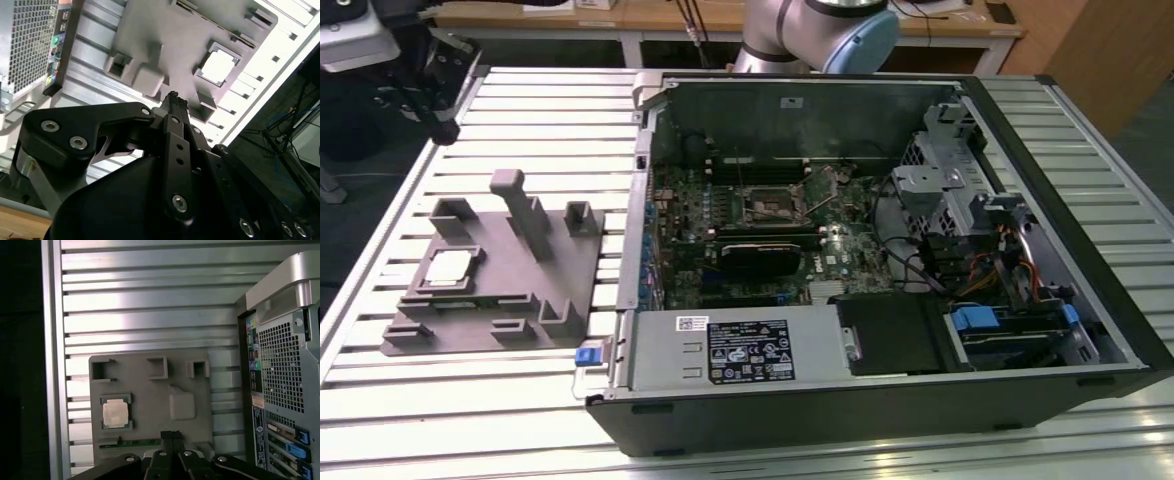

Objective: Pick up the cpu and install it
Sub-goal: 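Reach for the cpu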

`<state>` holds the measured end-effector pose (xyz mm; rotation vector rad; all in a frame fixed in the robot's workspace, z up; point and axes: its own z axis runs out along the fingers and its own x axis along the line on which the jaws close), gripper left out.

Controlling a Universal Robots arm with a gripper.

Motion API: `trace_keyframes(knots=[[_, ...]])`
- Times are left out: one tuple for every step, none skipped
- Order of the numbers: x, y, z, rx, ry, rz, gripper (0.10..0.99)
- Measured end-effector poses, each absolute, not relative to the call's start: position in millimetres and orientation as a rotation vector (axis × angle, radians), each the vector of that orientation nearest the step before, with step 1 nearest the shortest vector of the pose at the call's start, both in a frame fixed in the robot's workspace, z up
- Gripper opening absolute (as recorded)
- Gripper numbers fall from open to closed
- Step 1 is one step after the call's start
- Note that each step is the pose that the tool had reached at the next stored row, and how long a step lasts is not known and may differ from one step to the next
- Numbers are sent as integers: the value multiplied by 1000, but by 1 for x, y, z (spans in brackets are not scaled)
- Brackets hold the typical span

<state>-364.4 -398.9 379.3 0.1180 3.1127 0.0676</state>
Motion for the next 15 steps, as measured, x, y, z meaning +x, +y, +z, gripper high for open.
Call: trace_keyframes(knots=[[-368, -399, 379, 118, 3113, 68, 106], [-372, -399, 379, 118, 3113, 68, 106], [-376, -399, 379, 118, 3113, 68, 106], [-380, -399, 378, 118, 3113, 67, 106], [-384, -399, 378, 118, 3113, 67, 106], [-388, -399, 378, 118, 3113, 68, 106], [-392, -399, 378, 118, 3113, 68, 106], [-396, -399, 377, 118, 3113, 68, 106], [-400, -399, 377, 118, 3113, 68, 106], [-403, -399, 377, 118, 3113, 68, 106], [-407, -399, 377, 118, 3113, 68, 106], [-410, -399, 377, 118, 3113, 68, 106], [-414, -399, 376, 118, 3113, 68, 106], [-417, -399, 376, 118, 3113, 67, 106], [-421, -399, 376, 118, 3113, 68, 106]])
